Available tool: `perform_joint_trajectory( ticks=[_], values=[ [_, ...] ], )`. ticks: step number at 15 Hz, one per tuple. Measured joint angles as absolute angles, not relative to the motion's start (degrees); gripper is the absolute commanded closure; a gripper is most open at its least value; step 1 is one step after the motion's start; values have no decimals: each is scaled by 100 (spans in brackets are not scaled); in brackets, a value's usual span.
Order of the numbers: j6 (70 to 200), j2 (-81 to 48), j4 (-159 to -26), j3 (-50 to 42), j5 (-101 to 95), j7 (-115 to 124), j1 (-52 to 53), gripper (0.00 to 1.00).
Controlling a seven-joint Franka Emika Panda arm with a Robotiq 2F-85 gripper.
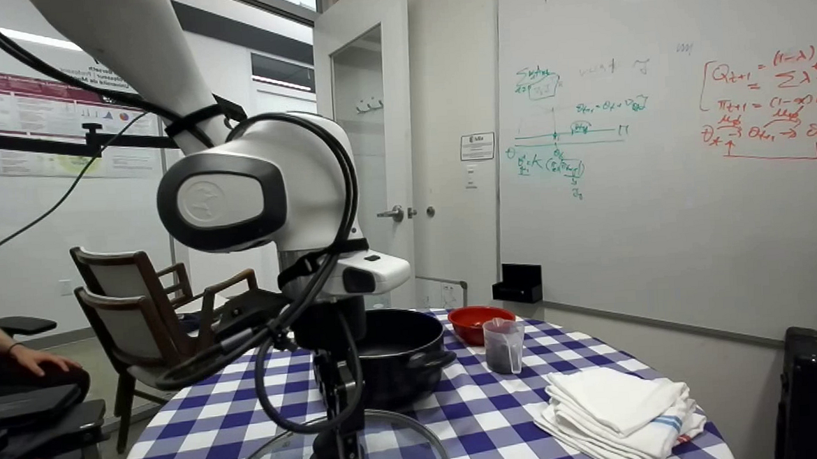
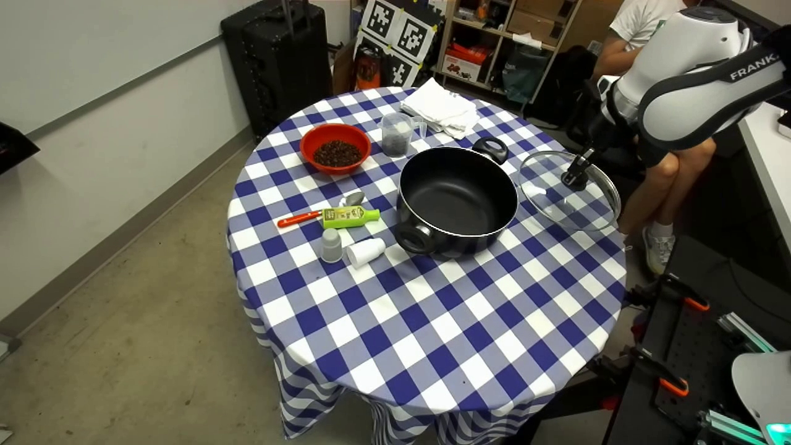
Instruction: Remove the glass lid from the black pot and put it on the table
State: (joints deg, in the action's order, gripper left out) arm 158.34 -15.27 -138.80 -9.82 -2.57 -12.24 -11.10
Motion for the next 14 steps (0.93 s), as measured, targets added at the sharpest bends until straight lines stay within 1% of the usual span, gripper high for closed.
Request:
perform_joint_trajectory(
  ticks=[6, 14],
  values=[
    [15843, -1920, -13614, -934, -265, -1173, -1068, 75],
    [15843, -2235, -13474, -540, 1, -1182, -1283, 75]
  ],
)
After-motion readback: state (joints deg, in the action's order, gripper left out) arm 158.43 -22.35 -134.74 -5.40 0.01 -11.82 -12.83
